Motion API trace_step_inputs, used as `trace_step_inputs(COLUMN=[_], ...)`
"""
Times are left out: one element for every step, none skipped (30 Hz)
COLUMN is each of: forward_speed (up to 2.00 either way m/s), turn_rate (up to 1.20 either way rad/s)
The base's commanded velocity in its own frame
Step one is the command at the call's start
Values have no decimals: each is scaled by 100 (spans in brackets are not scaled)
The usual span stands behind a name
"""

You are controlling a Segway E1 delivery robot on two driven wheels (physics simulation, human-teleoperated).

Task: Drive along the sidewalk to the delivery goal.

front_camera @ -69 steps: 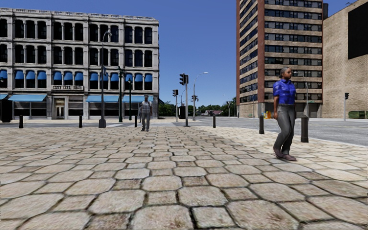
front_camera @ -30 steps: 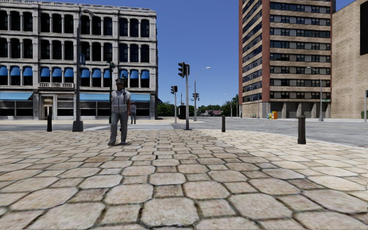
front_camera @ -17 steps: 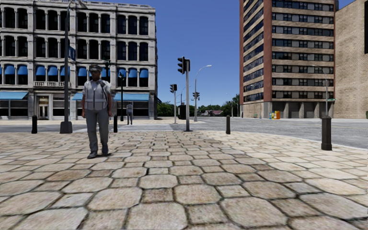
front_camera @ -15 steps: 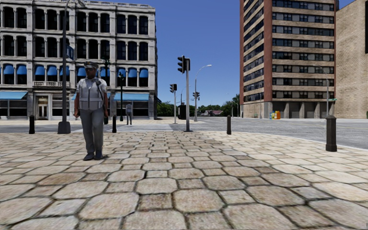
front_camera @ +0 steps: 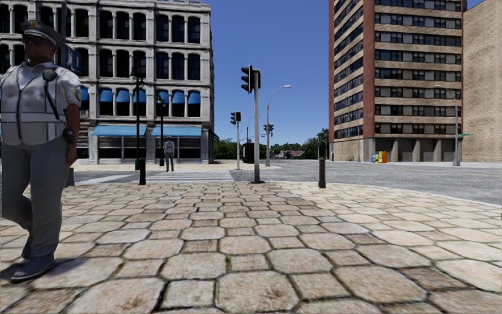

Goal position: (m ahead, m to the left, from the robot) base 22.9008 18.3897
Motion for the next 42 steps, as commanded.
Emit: trace_step_inputs(forward_speed=[200, 200, 200, 200, 200, 200, 200, 200, 200, 200, 200, 200, 200, 200, 200, 200, 200, 200, 200, 200, 200, 200, 200, 200, 200, 200, 200, 200, 200, 200, 200, 200, 200, 200, 200, 200, 200, 200, 200, 200, 200, 200], turn_rate=[18, 18, 18, 18, 19, 19, 19, 19, 20, 32, 39, 39, 41, 42, 42, 42, 42, 42, 42, 42, 42, 42, 42, 42, 42, 42, 25, 5, 0, 0, 0, 0, 0, 0, 0, 0, 0, 0, 0, 0, 0, 0])
